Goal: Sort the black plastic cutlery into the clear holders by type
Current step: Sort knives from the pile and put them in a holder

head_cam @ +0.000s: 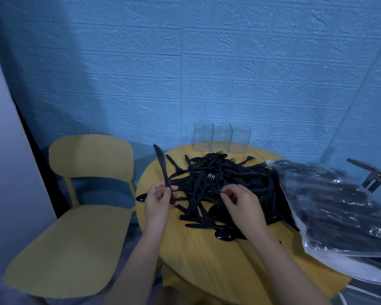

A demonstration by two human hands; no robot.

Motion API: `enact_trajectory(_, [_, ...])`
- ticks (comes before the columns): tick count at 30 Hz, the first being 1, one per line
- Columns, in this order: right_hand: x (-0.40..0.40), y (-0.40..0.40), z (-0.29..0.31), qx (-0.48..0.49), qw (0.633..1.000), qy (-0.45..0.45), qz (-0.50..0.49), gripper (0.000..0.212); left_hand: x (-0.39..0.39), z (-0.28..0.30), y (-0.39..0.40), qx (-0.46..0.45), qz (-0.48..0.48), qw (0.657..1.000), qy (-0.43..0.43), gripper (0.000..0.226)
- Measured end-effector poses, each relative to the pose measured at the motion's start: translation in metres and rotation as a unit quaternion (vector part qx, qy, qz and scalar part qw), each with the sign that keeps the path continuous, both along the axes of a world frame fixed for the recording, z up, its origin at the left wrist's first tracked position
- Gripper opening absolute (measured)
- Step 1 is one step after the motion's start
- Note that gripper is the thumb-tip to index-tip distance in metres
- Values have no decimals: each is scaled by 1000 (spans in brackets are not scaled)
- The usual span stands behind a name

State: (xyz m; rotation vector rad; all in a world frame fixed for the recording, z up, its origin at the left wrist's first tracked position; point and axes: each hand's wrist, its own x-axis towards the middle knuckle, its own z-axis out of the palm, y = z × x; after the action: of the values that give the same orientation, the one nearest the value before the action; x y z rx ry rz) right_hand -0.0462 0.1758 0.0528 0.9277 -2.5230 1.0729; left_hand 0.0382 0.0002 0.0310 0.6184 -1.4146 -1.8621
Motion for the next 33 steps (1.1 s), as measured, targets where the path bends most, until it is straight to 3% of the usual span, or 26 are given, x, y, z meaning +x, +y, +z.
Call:
enact_trajectory(7, [-23, -77, 19, 250, 966, -17, -57, 48, -4, -7, 1, -52, -9, 999, -5, 26])
enact_trajectory(12, [-32, -97, 24, 311, 942, -108, -66, 42, -6, -10, -1, -71, -18, 997, -29, 24])
enact_trajectory(15, [-40, -96, 23, 241, 948, -197, -70, 36, -6, -10, 0, -67, -25, 997, -29, 24])
enact_trajectory(18, [-49, -85, 24, 82, 957, -274, -50, 23, -6, -7, 1, -57, -29, 998, -23, 20])
enact_trajectory(20, [-49, -72, 32, -9, 961, -274, -29, 13, -5, -5, 3, -49, -35, 998, -16, 16])
enact_trajectory(24, [-42, -44, 49, -110, 957, -267, 9, 25, -2, -2, 6, -62, -39, 997, -24, 13])
enact_trajectory(28, [-31, -21, 65, -158, 937, -303, 75, 26, 7, 6, 19, -60, -51, 997, -18, 14])
enact_trajectory(33, [-18, -5, 77, -188, 903, -350, 165, 28, 14, 24, 52, -82, -161, 983, -42, 17])
